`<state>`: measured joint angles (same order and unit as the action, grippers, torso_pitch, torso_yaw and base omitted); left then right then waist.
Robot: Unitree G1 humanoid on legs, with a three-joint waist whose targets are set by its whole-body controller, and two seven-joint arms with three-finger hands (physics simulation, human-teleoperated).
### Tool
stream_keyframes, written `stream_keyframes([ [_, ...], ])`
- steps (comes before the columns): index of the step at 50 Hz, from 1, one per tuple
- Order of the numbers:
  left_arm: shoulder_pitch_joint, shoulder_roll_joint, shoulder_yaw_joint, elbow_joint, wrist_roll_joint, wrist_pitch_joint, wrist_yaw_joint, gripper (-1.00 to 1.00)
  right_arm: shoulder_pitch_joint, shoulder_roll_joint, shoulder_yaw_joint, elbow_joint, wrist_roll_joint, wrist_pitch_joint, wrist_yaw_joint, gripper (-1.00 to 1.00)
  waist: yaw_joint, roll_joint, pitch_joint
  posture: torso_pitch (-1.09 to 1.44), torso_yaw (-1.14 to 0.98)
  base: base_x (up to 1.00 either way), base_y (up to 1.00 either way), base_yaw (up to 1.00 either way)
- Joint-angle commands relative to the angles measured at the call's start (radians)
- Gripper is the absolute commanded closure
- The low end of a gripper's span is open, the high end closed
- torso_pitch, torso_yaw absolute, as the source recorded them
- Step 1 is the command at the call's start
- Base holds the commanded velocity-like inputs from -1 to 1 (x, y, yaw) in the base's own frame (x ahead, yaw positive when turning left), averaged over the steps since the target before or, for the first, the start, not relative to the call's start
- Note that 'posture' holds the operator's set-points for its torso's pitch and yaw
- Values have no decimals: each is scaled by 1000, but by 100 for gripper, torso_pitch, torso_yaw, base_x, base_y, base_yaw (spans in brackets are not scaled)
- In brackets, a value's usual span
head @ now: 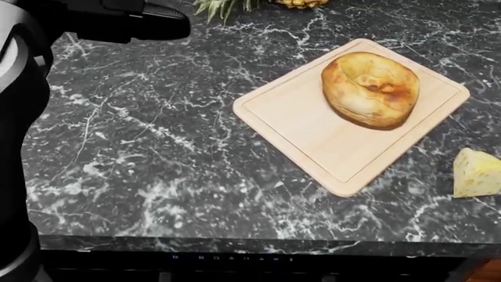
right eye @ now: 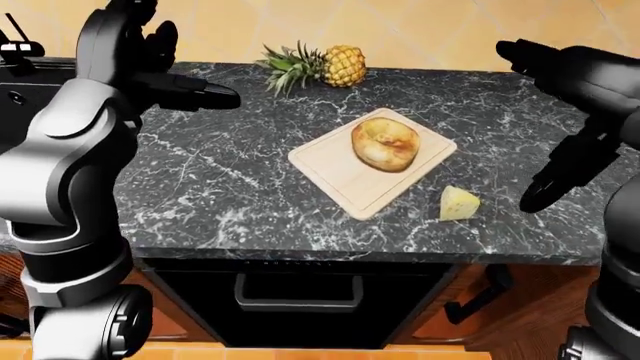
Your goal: Pick up the wedge of cheese and place it on the slice of bread to prepare a simple cheese on bread dish.
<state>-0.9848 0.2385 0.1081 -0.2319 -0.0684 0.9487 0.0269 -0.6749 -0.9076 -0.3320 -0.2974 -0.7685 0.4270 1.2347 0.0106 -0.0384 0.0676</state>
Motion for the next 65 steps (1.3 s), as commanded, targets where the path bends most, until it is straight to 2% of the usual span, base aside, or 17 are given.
stream_keyframes([
  [1,-33,6,3,-25,4,-31,1,-100,-36,-8,-14,-7,-47,-58,-20,-100,1,-5,-24,0,0,0,0,0],
  [5,-29,4,3,-25,6,-35,0,-100,-75,25,18,23,-106,-134,-34,-100,-4,2,-27,0,0,0,0,0],
  [12,-26,5,6,-22,7,-41,-1,-100,-119,88,40,70,-172,-216,-47,-100,-12,14,-31,0,0,0,0,0],
  [17,-28,6,6,-23,7,-40,0,-100,-126,133,55,111,-202,-249,-82,-100,-15,19,-35,0,0,0,0,0],
  [22,-28,4,4,-25,8,-40,1,-100,-112,176,71,108,-246,-276,-74,-100,-16,20,-40,0,0,0,0,0],
  [34,-38,3,3,-18,12,-39,2,-100,-43,215,51,52,-280,-319,-19,-100,-16,21,-48,0,0,0,0,0],
  [45,-38,5,6,-21,11,-35,-1,-100,18,171,-11,-30,-256,-291,95,-100,-18,19,-47,0,0,0,0,0],
  [50,-39,5,4,-30,8,-27,2,-100,52,172,-19,-51,-259,-283,108,-100,-20,17,-44,0,0,0,0,0],
  [65,-36,4,5,-25,9,-33,0,-100,139,245,-16,-95,-314,-279,171,-100,-19,17,-41,0,0,0,0,0],
])
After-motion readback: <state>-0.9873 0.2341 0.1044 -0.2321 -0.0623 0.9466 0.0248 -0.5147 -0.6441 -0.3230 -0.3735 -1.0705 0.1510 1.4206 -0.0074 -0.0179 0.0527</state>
